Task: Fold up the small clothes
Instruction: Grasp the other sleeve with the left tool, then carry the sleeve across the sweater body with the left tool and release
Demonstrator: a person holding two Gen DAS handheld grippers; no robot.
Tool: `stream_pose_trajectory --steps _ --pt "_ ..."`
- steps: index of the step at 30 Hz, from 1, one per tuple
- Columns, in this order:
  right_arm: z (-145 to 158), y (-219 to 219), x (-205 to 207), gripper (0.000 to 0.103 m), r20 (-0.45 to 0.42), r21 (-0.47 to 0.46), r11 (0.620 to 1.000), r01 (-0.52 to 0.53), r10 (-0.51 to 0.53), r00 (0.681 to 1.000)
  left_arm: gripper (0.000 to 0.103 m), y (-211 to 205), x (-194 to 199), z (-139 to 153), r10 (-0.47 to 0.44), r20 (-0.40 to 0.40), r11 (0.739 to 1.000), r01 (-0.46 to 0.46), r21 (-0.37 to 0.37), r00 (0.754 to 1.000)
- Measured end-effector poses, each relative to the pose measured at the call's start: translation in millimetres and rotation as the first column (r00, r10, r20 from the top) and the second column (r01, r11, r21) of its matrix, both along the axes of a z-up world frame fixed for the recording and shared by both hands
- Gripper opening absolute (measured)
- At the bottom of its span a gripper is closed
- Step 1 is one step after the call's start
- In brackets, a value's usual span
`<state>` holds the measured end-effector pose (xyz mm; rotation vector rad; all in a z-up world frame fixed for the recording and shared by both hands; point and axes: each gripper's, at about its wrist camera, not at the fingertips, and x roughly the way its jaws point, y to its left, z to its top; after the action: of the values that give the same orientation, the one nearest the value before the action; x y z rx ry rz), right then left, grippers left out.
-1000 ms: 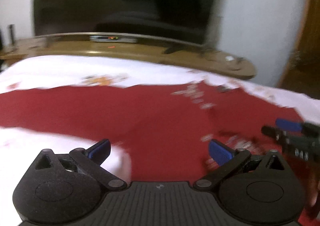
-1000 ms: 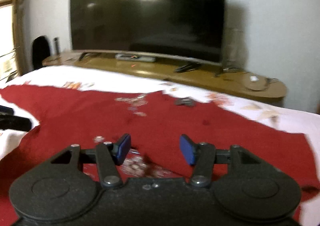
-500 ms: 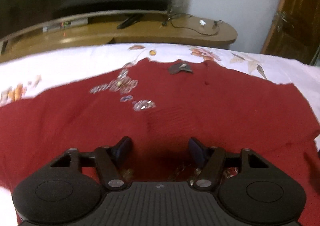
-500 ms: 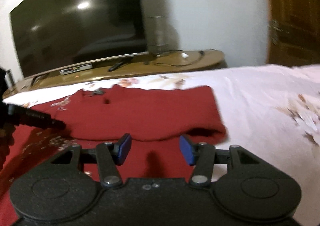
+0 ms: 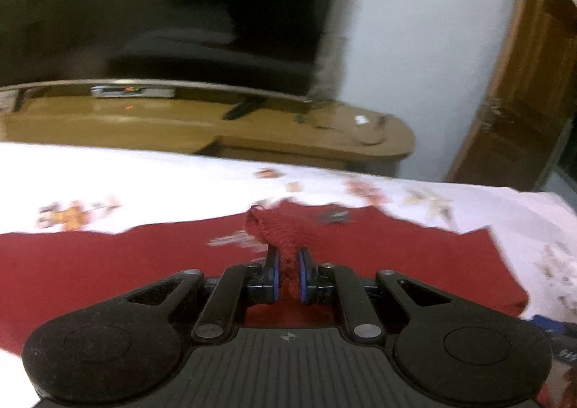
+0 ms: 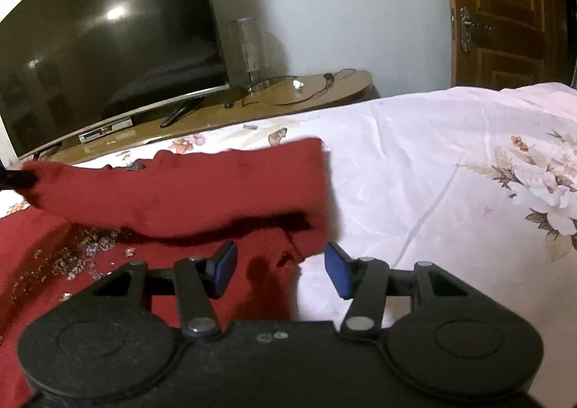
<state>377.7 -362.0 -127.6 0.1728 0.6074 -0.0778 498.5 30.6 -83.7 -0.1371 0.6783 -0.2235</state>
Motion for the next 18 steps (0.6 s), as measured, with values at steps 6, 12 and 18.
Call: stream_pose_trajectory --steps 6,12,18 --pt "-7 -1 4 0.053 -0.037 0.007 1.0 0.002 -0.001 0.999 0.01 38 18 -55 0.065 -0.136 0.997 -0.058 0.058 0.988" --pt "11 -10 4 0.052 0.056 0.086 0.996 -0.009 0.004 0.998 0.01 37 12 -62 0.062 -0.113 0.996 -0.054 0.067 0.992" --pt "-12 -10 44 0.046 -0.1 0.039 0.998 0.039 -0.035 0.994 0.029 22 5 -57 0.045 -0.078 0.987 -0.032 0.158 0.996"
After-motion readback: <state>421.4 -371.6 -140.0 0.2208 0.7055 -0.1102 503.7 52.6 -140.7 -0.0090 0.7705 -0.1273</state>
